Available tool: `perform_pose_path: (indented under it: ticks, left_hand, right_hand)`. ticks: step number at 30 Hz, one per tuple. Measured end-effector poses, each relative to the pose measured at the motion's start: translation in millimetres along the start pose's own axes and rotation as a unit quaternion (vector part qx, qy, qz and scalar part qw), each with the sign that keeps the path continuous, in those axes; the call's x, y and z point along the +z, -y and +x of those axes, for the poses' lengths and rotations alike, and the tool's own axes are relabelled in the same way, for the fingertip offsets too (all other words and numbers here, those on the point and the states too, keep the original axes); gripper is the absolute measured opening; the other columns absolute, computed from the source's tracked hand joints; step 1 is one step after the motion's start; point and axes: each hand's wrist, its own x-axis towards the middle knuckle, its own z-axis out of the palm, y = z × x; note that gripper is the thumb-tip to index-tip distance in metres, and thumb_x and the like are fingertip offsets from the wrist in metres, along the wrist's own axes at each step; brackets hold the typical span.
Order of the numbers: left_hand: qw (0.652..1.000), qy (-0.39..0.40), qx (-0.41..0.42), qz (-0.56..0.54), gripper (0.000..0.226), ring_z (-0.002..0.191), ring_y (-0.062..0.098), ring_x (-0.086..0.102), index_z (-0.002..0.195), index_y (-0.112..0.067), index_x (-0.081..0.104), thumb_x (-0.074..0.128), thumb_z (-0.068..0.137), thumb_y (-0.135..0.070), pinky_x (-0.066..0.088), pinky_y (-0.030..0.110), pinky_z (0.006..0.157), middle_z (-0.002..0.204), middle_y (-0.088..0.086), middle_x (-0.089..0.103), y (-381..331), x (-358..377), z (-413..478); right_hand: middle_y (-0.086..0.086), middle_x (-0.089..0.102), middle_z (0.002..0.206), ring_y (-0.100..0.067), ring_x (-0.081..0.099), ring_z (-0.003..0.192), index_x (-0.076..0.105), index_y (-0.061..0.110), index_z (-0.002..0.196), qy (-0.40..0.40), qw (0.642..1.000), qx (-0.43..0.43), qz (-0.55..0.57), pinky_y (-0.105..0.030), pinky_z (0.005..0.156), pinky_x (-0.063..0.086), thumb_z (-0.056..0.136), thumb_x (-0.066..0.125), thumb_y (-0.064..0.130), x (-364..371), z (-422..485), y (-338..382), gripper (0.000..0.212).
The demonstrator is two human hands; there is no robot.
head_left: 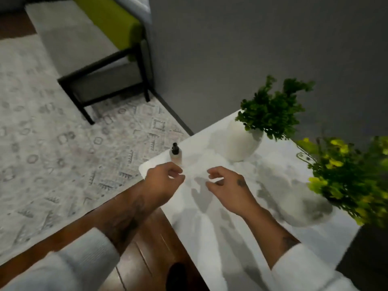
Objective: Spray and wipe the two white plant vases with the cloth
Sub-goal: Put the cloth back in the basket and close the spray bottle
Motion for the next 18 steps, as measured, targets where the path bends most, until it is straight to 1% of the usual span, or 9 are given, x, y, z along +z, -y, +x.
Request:
perform_pose_path:
  ticks: [2, 4, 7, 8, 10, 12, 14, 16, 18]
  left_hand:
    - [0.998, -0.039, -0.035, -0.036, 0.017, 0.075, 0.009, 0.068, 0.092, -0.028, 0.069, 0.074, 0.075, -0.032, 0.055, 0.026, 0.069, 0.081, -0.011, 0.071, 16, -19, 20]
    - [0.997, -0.054, -0.041, -0.044, 0.027, 0.078, 0.008, 0.067, 0.100, -0.030, 0.067, 0.075, 0.074, -0.031, 0.053, 0.025, 0.070, 0.089, -0.012, 0.071, 26, -25, 36]
    - [0.998, -0.032, -0.025, -0.056, 0.053, 0.086, 0.010, 0.067, 0.122, -0.030, 0.061, 0.080, 0.072, -0.030, 0.049, 0.024, 0.083, 0.110, -0.012, 0.066, 35, -19, 58]
    - [0.998, -0.023, -0.019, -0.059, 0.059, 0.092, 0.011, 0.065, 0.126, -0.029, 0.059, 0.081, 0.071, -0.031, 0.047, 0.024, 0.087, 0.115, -0.012, 0.064, 38, -13, 65]
    - [0.998, 0.001, -0.003, -0.063, 0.065, 0.100, 0.012, 0.062, 0.129, -0.029, 0.057, 0.083, 0.069, -0.032, 0.045, 0.022, 0.090, 0.117, -0.011, 0.063, 39, -3, 75]
    - [0.997, 0.023, 0.011, -0.078, 0.060, 0.092, 0.013, 0.064, 0.123, -0.030, 0.059, 0.083, 0.068, -0.031, 0.047, 0.021, 0.084, 0.104, -0.014, 0.066, 40, 8, 82]
    - [0.996, 0.014, 0.026, -0.082, 0.049, 0.077, 0.008, 0.062, 0.114, -0.035, 0.061, 0.081, 0.069, -0.029, 0.045, 0.016, 0.074, 0.083, -0.025, 0.062, 40, 16, 85]
    - [0.997, -0.010, 0.038, -0.073, 0.040, 0.070, 0.000, 0.060, 0.106, -0.038, 0.063, 0.079, 0.071, -0.027, 0.041, 0.012, 0.068, 0.076, -0.032, 0.059, 39, 21, 85]
    - [0.997, -0.010, 0.060, -0.044, 0.037, 0.067, -0.003, 0.058, 0.104, -0.036, 0.064, 0.079, 0.072, -0.027, 0.041, 0.015, 0.068, 0.076, -0.029, 0.060, 37, 23, 82]
  right_hand:
    - [0.012, 0.062, 0.115, -0.002, 0.063, 0.087, 0.060, 0.032, 0.119, 0.003, 1.000, -0.016, -0.008, -0.015, 0.066, 0.048, 0.087, 0.067, 0.032, 15, 30, 24, 0.034]
    - [0.010, 0.060, 0.121, -0.007, 0.063, 0.092, 0.056, 0.032, 0.124, 0.002, 1.000, -0.020, -0.022, -0.021, 0.075, 0.049, 0.087, 0.066, 0.032, 26, 53, 39, 0.038]
    - [0.007, 0.055, 0.129, -0.015, 0.060, 0.106, 0.052, 0.031, 0.129, 0.006, 0.998, -0.023, -0.055, -0.033, 0.092, 0.052, 0.087, 0.065, 0.040, 43, 80, 53, 0.045]
    - [0.007, 0.055, 0.130, -0.017, 0.059, 0.110, 0.051, 0.031, 0.130, 0.008, 0.998, -0.022, -0.061, -0.036, 0.095, 0.051, 0.087, 0.065, 0.042, 48, 87, 55, 0.046]
    - [0.006, 0.055, 0.130, -0.019, 0.058, 0.113, 0.051, 0.031, 0.131, 0.006, 0.998, -0.026, -0.065, -0.040, 0.096, 0.052, 0.088, 0.064, 0.045, 54, 96, 56, 0.047]
    - [0.006, 0.057, 0.127, -0.019, 0.059, 0.110, 0.054, 0.032, 0.128, 0.007, 0.997, -0.030, -0.067, -0.041, 0.094, 0.052, 0.088, 0.062, 0.047, 60, 102, 53, 0.043]
    - [0.006, 0.059, 0.121, -0.020, 0.060, 0.107, 0.058, 0.033, 0.122, 0.009, 0.997, -0.035, -0.066, -0.041, 0.094, 0.052, 0.089, 0.059, 0.050, 63, 104, 49, 0.037]
    - [0.007, 0.060, 0.118, -0.020, 0.060, 0.105, 0.059, 0.034, 0.119, 0.004, 0.997, -0.039, -0.065, -0.040, 0.094, 0.051, 0.090, 0.058, 0.049, 64, 102, 44, 0.032]
    - [0.006, 0.062, 0.116, -0.016, 0.062, 0.099, 0.061, 0.032, 0.116, -0.005, 0.997, -0.038, -0.068, -0.034, 0.091, 0.052, 0.090, 0.062, 0.041, 61, 98, 39, 0.028]
